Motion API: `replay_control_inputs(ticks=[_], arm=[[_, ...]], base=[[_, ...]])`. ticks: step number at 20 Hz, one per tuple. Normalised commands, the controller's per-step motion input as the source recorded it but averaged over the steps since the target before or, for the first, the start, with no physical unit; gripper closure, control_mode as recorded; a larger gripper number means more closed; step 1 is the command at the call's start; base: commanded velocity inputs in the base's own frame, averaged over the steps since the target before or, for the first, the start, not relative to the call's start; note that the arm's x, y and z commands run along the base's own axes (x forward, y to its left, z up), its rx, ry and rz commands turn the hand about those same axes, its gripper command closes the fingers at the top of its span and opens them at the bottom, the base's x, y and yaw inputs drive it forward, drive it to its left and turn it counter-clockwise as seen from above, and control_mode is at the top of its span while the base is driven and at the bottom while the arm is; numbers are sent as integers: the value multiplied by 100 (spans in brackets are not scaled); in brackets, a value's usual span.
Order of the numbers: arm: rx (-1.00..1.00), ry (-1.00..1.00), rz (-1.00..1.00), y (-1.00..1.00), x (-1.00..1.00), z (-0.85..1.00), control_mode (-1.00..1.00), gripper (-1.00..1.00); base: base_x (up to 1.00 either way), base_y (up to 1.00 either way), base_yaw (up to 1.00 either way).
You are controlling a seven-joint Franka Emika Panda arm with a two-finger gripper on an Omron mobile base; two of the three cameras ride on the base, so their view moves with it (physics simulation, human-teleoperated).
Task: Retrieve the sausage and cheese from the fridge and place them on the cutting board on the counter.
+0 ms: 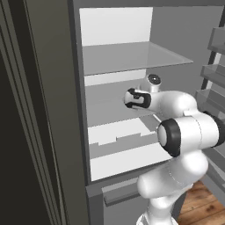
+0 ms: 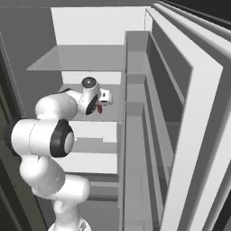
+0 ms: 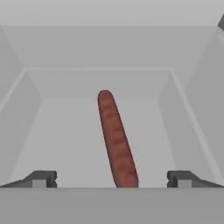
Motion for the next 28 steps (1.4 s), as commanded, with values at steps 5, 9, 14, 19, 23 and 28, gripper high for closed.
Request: replay_control_inputs(ticks=[5, 9, 14, 19, 23, 28], arm=[[0, 4, 0, 0, 48, -25, -100, -100], [0, 4, 0, 0, 45, -27, -100, -100], [0, 7, 2, 0, 35, -31, -100, -100], [0, 6, 3, 0, 35, -25, -100, -100], [0, 4, 3, 0, 31, -24, -100, -100], [0, 1, 3, 10, 6, -46, -100, -100]], base=[[0, 0, 0], [0, 0, 0], [0, 0, 0], [0, 0, 0], [0, 0, 0], [0, 0, 0]])
